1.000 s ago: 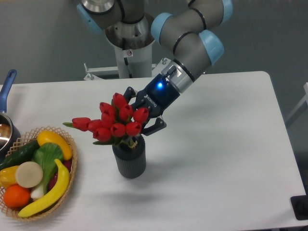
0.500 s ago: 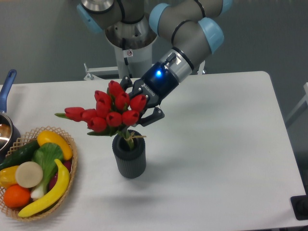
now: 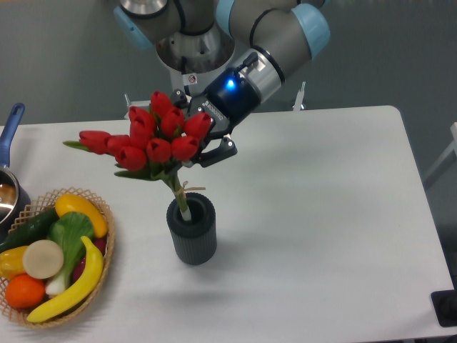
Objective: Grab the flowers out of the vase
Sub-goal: 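Lift the gripped tulips straight up out of the black vase, then carry the tulip bouquet up and away from the vase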
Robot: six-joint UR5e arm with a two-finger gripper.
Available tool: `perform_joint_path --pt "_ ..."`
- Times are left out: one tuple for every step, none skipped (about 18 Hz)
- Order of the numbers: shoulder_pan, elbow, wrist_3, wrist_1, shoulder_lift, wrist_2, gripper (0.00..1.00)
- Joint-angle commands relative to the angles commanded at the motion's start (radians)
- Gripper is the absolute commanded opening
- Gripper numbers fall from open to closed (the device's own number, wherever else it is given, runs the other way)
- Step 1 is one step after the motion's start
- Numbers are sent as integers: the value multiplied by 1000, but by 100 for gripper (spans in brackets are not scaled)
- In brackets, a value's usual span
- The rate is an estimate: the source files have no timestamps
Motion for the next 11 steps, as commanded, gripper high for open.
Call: perform_joint_path --pt "2 12 -31 0 5 0 48" --pt "9 26 -57 0 6 0 48" --pt "12 37 -75 0 9 0 48" --pt "14 46 -88 0 11 0 48" --pt "18 54 -94 0 11 2 48" --pt "26 66 -97 -2 11 2 48" --pt "41 78 -103 -2 11 2 48" --pt "63 84 -109 -2 9 2 48" --pt "83 91 -106 -2 9 5 48" --pt "106 98 -106 0 8 8 48" --pt "130 106 -102 0 5 11 48"
